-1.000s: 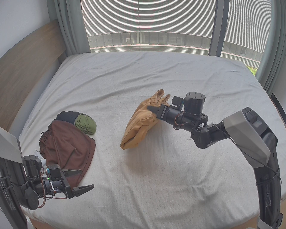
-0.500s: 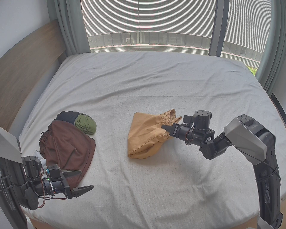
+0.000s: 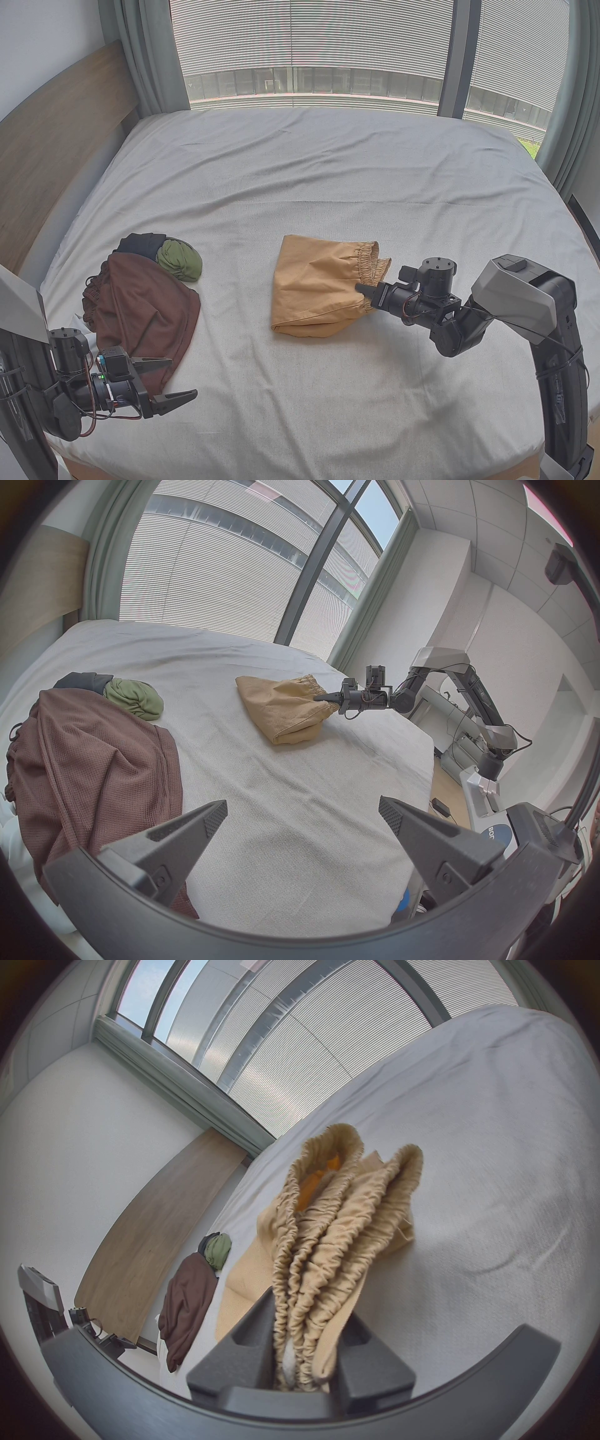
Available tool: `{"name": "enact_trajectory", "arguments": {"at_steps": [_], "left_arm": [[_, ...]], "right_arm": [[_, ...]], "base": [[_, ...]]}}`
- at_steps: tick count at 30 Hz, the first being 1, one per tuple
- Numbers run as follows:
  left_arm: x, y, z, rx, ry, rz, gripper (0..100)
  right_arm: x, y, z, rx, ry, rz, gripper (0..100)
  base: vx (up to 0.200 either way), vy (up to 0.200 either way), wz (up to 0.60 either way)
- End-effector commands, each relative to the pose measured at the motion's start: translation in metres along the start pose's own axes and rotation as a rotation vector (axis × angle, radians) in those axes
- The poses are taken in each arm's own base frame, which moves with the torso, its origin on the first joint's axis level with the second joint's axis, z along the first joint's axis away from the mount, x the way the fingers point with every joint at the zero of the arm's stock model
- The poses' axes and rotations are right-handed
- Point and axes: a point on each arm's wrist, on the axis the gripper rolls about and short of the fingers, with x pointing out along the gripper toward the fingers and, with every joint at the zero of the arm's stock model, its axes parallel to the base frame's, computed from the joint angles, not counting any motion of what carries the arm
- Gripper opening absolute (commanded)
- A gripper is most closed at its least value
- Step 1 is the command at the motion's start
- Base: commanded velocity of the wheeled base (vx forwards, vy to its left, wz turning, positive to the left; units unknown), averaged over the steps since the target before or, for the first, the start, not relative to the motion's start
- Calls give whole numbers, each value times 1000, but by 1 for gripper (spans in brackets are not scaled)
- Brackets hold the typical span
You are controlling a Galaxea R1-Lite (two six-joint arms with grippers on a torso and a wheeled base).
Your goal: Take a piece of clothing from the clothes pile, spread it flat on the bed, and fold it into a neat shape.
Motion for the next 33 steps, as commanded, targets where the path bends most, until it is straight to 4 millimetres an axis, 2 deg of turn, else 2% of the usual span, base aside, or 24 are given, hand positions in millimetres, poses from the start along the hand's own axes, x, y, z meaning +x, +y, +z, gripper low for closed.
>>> {"name": "enact_trajectory", "arguments": {"at_steps": [1,4,5,8,13,14,15,17,19,23,24,25,26,29,33], "left_arm": [[1,1,-2,-7,6,-1,100],[1,1,-2,-7,6,-1,100],[1,1,-2,-7,6,-1,100],[1,1,-1,-5,3,1,100],[0,2,-2,-7,2,3,100],[0,2,-1,-6,1,3,100],[0,2,-1,-6,1,3,100],[0,2,-1,-4,0,4,100],[1,3,-1,-3,-1,4,100],[1,3,-1,-4,0,4,100],[1,4,-1,-3,-1,4,100],[1,4,-1,-3,-1,4,100],[1,3,-1,-1,-3,4,100],[1,4,-1,-2,-2,6,100],[1,4,-1,-2,-3,7,100]], "right_arm": [[-1,-8,-10,8,15,-11,0],[-1,-7,-10,5,10,-6,0],[-1,-7,-9,4,5,-5,100],[-2,-9,-8,6,3,-13,100],[-14,-20,10,9,-37,-41,100],[-24,-20,31,0,-82,-48,100],[-26,-20,34,-1,-87,-50,100],[-37,-17,54,-12,-132,-53,100],[-48,-5,78,-32,-184,-37,100],[-59,17,99,-55,-222,-9,100],[-63,30,106,-65,-230,8,100],[-63,30,106,-65,-230,8,100],[-62,44,106,-74,-227,35,100],[-53,62,97,-79,-198,74,100],[-40,72,78,-80,-151,102,100]], "base": [[0,0,0],[0,0,0],[0,0,0],[0,0,0],[0,0,0],[0,0,0],[0,0,0],[0,0,0],[0,0,0],[0,0,0],[0,0,0],[0,0,0],[0,0,0],[0,0,0],[0,0,0]]}}
